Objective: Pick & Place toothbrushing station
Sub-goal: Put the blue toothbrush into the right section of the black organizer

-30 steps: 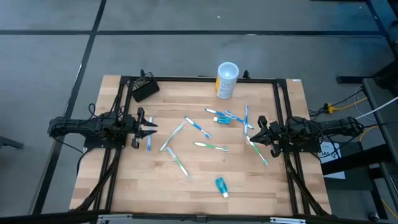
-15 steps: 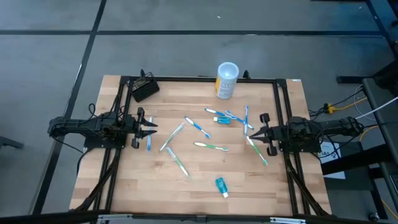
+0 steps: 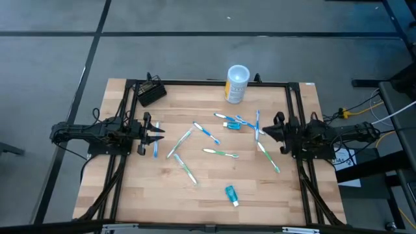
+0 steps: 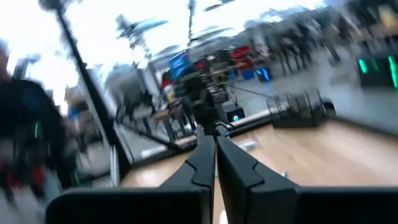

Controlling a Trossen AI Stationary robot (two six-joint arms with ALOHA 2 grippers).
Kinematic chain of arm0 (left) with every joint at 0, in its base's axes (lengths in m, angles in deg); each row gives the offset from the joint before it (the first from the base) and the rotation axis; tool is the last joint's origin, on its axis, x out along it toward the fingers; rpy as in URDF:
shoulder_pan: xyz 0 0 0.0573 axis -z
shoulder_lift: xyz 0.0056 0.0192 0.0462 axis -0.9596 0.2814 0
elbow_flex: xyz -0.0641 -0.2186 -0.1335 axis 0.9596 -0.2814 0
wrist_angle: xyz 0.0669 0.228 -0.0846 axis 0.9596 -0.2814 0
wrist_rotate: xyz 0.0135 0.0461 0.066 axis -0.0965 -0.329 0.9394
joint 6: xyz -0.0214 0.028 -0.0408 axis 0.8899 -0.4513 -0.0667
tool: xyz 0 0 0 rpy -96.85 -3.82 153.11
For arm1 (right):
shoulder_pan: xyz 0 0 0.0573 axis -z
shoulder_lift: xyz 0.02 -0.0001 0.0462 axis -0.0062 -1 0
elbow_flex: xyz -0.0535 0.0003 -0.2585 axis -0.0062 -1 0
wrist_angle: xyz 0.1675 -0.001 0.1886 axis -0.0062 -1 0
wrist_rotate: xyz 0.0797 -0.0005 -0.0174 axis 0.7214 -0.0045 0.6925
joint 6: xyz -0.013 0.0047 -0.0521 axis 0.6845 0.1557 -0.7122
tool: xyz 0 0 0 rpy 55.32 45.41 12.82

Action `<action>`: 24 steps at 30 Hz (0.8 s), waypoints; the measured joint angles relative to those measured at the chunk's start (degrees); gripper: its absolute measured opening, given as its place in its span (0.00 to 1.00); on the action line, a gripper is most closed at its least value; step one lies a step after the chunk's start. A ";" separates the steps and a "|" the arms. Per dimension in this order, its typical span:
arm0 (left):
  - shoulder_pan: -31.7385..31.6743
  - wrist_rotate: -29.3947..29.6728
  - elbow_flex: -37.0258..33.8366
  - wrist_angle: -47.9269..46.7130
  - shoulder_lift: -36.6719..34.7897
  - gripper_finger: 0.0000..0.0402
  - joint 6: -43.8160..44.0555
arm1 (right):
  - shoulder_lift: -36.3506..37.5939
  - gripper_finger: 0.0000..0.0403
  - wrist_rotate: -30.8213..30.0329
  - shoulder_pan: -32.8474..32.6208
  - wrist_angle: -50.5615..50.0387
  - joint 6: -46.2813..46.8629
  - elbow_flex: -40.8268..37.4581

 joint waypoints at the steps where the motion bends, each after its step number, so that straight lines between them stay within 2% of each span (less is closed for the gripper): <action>1: 0.02 0.00 0.00 0.00 -0.02 0.27 0.00 | -0.02 0.05 -1.47 0.00 -0.06 4.69 0.00; 5: 0.01 -0.02 -0.02 0.00 -0.01 0.27 0.00 | -0.02 0.05 -4.87 0.02 -0.04 21.89 0.00; 8: 0.02 0.00 0.00 0.00 -0.02 0.27 0.00 | -0.02 0.05 -4.82 0.01 -0.04 29.32 0.00; 16: 0.01 1.36 0.00 0.30 0.00 0.27 -1.55 | -0.02 0.05 -5.84 0.02 -0.06 28.18 0.00; 20: 0.00 7.12 0.00 1.40 -0.02 0.27 -12.45 | -0.02 0.05 -9.42 0.02 -0.06 28.27 0.00; 24: 0.00 9.12 -0.02 1.63 0.00 0.27 -20.37 | -0.02 0.05 -13.20 0.02 -0.05 28.44 0.00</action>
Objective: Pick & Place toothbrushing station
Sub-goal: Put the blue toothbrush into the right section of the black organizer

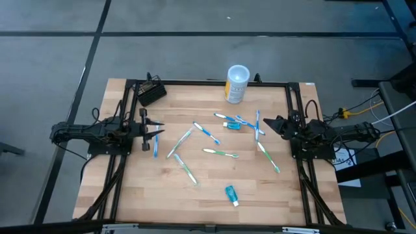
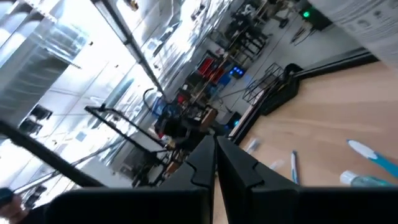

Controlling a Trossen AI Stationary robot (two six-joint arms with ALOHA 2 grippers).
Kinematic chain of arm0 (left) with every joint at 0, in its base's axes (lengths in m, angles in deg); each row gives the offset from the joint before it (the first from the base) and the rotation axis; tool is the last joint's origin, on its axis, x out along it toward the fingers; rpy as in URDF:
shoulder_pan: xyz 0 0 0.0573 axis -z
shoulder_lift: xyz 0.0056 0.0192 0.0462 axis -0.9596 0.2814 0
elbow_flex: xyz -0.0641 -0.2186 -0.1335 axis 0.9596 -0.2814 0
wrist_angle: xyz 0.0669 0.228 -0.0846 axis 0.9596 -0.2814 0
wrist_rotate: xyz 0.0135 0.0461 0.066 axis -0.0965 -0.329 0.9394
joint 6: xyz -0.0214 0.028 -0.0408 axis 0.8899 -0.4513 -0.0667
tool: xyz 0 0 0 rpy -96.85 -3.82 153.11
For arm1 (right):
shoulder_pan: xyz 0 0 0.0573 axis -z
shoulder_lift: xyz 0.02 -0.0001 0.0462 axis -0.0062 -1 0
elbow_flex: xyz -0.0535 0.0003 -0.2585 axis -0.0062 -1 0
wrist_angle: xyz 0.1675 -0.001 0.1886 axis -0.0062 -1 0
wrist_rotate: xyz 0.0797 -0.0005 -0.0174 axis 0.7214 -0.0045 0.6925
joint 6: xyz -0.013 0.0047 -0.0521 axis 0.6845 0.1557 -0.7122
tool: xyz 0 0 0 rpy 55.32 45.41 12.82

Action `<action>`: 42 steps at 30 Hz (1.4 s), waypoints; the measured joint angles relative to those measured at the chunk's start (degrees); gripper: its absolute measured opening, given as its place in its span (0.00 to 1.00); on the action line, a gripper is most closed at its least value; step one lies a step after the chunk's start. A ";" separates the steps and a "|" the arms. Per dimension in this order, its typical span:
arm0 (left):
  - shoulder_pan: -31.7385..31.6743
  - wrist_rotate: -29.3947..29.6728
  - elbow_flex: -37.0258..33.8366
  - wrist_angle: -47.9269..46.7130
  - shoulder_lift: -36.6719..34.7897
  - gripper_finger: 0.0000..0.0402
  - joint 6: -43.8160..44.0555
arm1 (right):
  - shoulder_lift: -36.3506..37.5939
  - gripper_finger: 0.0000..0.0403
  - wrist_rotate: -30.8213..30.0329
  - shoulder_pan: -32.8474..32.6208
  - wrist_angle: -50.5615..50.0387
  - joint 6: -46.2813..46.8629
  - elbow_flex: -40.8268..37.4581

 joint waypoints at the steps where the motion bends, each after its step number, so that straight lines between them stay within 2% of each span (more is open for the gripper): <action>1: 0.00 -0.41 0.00 0.60 0.00 0.27 -1.80 | 0.00 0.05 -0.76 0.00 0.03 0.98 0.00; 3: 0.24 -4.60 0.00 2.45 -0.01 0.27 3.27 | 0.00 0.05 -1.66 0.00 0.05 3.61 0.00; 4: 0.48 -7.33 0.01 3.49 0.00 0.27 9.22 | 0.00 0.05 -2.08 0.00 0.10 4.75 0.00; 6: 0.64 -8.13 0.01 8.38 0.37 0.27 19.63 | 0.00 0.05 -2.80 0.00 0.10 7.98 0.00; 10: 0.74 -2.65 0.02 13.10 0.63 0.27 31.67 | 0.00 0.05 -7.31 0.04 0.06 14.75 0.00; 13: 0.76 1.48 0.02 11.67 0.68 0.27 50.42 | 0.00 0.05 -5.90 -0.01 0.23 20.51 0.00; 14: 0.70 3.94 0.02 11.21 0.69 0.27 54.08 | 0.00 0.05 -4.69 -0.01 0.62 22.15 0.00; 17: 0.65 12.25 0.02 10.79 1.25 0.27 56.43 | 0.00 0.05 -2.00 -0.01 2.58 24.01 0.00; 19: 0.63 15.25 0.02 9.95 1.61 0.27 57.39 | 0.00 0.05 -2.05 0.00 3.03 24.01 0.00; 22: 0.82 10.22 0.02 9.58 1.70 0.27 63.04 | 0.00 0.05 -1.00 0.00 2.99 24.01 0.00; 25: 0.79 6.36 0.02 11.60 1.71 0.27 62.78 | -0.02 0.05 0.13 -0.02 2.79 23.92 0.00; 28: 0.83 -2.95 0.02 20.77 1.69 0.27 60.04 | -0.04 0.05 1.80 0.00 3.21 23.04 0.00; 30: 0.83 -9.95 0.03 26.55 1.80 0.27 59.06 | -0.07 0.05 5.10 0.00 6.45 19.28 0.00; 32: 0.85 -14.48 0.79 29.38 1.84 0.27 59.16 | -0.07 0.05 8.11 -0.02 14.22 13.59 0.00; 35: 0.83 -15.54 3.53 29.50 3.02 0.27 59.62 | -0.42 0.05 12.41 -0.05 30.55 -0.52 1.24; 37: 0.83 -15.59 6.20 30.17 5.42 0.27 56.68 | -1.67 0.05 17.68 -0.07 36.04 -12.18 4.67; 40: 0.82 -14.20 10.03 38.41 10.76 0.27 46.91 | -5.29 0.05 25.55 -0.13 35.51 -27.80 12.03; 42: 0.74 -11.69 13.16 45.32 14.78 0.27 40.11 | -8.76 0.05 27.39 -0.13 31.47 -34.07 17.62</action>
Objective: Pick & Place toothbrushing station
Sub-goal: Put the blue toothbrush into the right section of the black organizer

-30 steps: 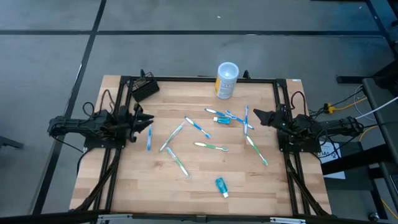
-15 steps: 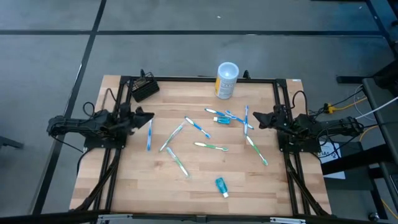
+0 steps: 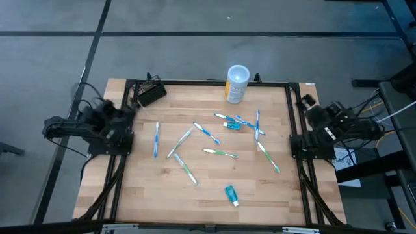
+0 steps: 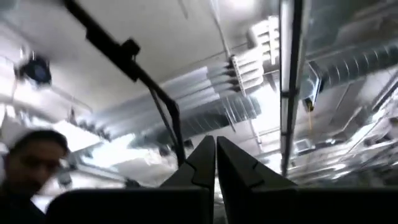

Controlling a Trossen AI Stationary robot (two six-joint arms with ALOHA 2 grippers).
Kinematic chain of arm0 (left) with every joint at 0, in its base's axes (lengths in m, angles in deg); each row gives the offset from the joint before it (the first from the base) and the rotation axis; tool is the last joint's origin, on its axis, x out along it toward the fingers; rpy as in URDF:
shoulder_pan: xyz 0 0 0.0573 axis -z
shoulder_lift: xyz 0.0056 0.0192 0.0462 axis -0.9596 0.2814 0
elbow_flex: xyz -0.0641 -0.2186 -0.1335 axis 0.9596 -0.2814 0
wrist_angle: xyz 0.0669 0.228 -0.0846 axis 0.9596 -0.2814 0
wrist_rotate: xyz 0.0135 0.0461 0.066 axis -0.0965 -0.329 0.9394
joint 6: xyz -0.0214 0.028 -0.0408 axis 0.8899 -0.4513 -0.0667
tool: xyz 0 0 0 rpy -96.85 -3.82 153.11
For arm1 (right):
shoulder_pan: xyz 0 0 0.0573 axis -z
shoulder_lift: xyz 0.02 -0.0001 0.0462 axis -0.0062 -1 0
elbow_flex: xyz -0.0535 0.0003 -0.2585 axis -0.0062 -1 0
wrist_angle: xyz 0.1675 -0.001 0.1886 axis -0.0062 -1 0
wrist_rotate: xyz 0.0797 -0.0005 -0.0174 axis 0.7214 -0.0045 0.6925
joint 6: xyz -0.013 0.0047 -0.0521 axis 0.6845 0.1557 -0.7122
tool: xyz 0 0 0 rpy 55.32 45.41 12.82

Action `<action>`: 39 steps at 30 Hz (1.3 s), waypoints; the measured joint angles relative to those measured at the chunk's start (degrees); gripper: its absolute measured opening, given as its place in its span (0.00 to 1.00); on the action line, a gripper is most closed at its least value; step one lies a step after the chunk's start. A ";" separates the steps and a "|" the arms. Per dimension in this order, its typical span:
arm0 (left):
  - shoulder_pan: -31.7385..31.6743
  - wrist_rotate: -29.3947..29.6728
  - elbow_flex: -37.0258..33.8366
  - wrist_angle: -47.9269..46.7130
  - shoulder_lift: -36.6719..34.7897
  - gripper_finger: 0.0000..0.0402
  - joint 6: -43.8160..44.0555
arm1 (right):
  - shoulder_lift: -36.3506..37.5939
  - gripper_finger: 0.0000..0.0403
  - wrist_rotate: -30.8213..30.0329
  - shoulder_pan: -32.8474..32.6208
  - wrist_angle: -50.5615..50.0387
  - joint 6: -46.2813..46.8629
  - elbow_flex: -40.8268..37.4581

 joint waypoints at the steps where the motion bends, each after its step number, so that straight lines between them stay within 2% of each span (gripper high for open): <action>1: 0.00 1.45 2.27 1.55 2.06 0.27 -3.80 | -1.60 0.05 -0.06 0.00 -4.79 -0.47 3.00; 4: 0.00 3.02 11.33 -5.12 8.18 0.27 -12.99 | -5.08 0.05 -4.44 0.02 -33.90 3.72 15.59; 6: 0.02 3.25 18.85 -15.65 12.29 0.27 -17.54 | -8.67 0.05 -9.09 0.02 -59.84 8.57 26.55; 7: 0.03 5.26 23.40 -22.48 14.38 0.27 -18.76 | -11.22 0.05 -11.28 0.02 -71.88 10.92 32.04; 9: 0.01 12.81 33.26 -39.87 18.52 0.27 -19.25 | -17.56 0.05 -14.34 0.04 -91.20 14.62 42.19; 12: -0.02 22.24 48.31 -65.16 25.75 0.27 -20.54 | -27.11 0.05 -14.74 0.06 -112.75 17.53 55.09; 14: 0.06 29.96 56.94 -76.94 30.33 0.27 -21.48 | -32.72 0.05 -14.73 0.21 -124.46 19.38 61.48; 16: 0.04 40.71 64.90 -88.98 35.18 0.27 -21.23 | -37.16 0.05 -14.71 0.37 -133.10 20.42 65.31; 18: -0.04 50.10 71.42 -102.47 39.41 0.27 -18.52 | -40.78 0.05 -13.71 0.50 -135.84 20.35 66.79; 19: -0.03 52.16 74.00 -108.28 41.48 0.27 -17.31 | -41.85 0.05 -12.14 0.48 -135.16 19.57 66.69; 21: 0.00 53.49 77.06 -117.15 44.97 0.27 -13.81 | -43.59 0.05 -11.79 0.53 -134.63 18.88 66.30; 23: 0.00 53.52 77.76 -123.12 47.30 0.27 -7.36 | -45.77 0.04 -15.77 0.94 -135.53 20.26 66.45; 25: 0.01 53.03 77.25 -128.78 48.94 0.27 1.99 | -47.66 0.03 -19.62 1.60 -135.39 22.27 65.65; 27: 0.51 52.92 76.11 -133.22 48.96 0.27 12.15 | -48.61 0.03 -20.98 3.17 -135.57 28.35 64.38; 29: 2.85 53.19 74.17 -133.64 48.27 0.27 19.61 | -49.10 0.04 -21.11 5.29 -135.53 33.79 62.28; 31: 6.65 54.03 71.66 -130.05 47.08 0.27 24.34 | -49.54 0.06 -20.89 7.39 -134.56 37.72 59.46; 35: 13.12 59.86 67.52 -121.85 44.54 0.27 29.43 | -49.49 0.15 -19.22 9.97 -131.11 46.35 52.39; 39: 17.08 65.24 65.93 -118.79 44.19 0.27 32.65 | -49.46 0.27 -22.21 12.82 -122.35 55.34 44.76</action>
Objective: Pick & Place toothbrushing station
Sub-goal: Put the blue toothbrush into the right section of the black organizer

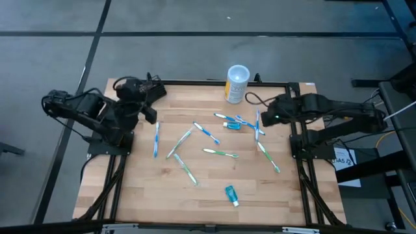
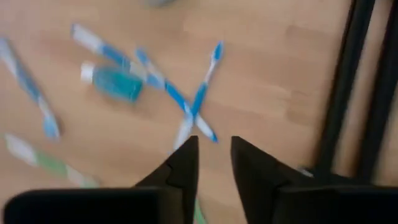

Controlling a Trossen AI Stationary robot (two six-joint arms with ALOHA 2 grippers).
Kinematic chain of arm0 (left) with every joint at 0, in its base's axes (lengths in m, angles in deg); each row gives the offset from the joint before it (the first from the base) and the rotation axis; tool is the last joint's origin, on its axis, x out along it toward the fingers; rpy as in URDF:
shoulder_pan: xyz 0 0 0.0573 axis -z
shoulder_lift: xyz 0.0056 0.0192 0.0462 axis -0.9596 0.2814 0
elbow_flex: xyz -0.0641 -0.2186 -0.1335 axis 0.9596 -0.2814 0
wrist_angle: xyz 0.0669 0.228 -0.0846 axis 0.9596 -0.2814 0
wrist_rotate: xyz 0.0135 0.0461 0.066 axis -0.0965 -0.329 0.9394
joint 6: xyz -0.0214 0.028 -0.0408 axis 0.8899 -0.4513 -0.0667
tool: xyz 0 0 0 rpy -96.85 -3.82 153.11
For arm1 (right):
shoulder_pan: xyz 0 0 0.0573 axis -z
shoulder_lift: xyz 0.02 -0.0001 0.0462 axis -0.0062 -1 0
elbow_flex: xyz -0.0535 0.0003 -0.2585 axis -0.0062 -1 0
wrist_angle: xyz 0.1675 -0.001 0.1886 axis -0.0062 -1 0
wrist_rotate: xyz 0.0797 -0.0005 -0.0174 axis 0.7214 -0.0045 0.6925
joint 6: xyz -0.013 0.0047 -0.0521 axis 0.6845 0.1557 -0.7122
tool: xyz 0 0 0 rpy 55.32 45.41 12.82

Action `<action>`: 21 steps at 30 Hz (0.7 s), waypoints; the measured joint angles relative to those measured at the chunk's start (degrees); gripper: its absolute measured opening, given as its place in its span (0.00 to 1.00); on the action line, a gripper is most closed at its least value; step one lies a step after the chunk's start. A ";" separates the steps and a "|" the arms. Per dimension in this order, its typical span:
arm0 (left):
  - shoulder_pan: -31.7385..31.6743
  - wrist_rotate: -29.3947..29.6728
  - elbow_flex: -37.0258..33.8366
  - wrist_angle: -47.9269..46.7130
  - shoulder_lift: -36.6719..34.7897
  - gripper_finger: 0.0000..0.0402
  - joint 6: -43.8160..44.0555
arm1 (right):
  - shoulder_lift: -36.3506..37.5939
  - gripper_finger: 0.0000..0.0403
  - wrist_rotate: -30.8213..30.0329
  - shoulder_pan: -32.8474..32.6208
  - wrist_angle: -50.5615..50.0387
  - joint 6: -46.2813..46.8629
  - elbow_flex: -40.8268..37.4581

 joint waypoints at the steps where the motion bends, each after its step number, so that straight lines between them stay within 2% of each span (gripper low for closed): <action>1: 0.65 1.37 -0.04 -0.11 0.01 0.27 1.13 | 0.01 0.30 -0.79 1.09 2.54 1.08 -1.99; 5: 1.76 6.32 -0.02 -0.09 0.27 0.27 4.44 | 0.09 0.42 -0.32 7.69 12.91 0.54 -9.89; 10: 1.70 7.67 -0.02 -0.08 0.40 0.27 4.25 | -0.21 0.52 7.92 18.21 24.94 -6.45 -17.49; 13: 1.70 7.75 -0.02 -0.09 0.40 0.27 4.60 | -1.87 0.53 11.75 22.72 27.72 -10.57 -19.21; 21: 1.70 7.89 -0.02 -0.06 0.35 0.27 4.23 | -10.57 0.44 11.93 25.56 31.74 -20.21 -19.02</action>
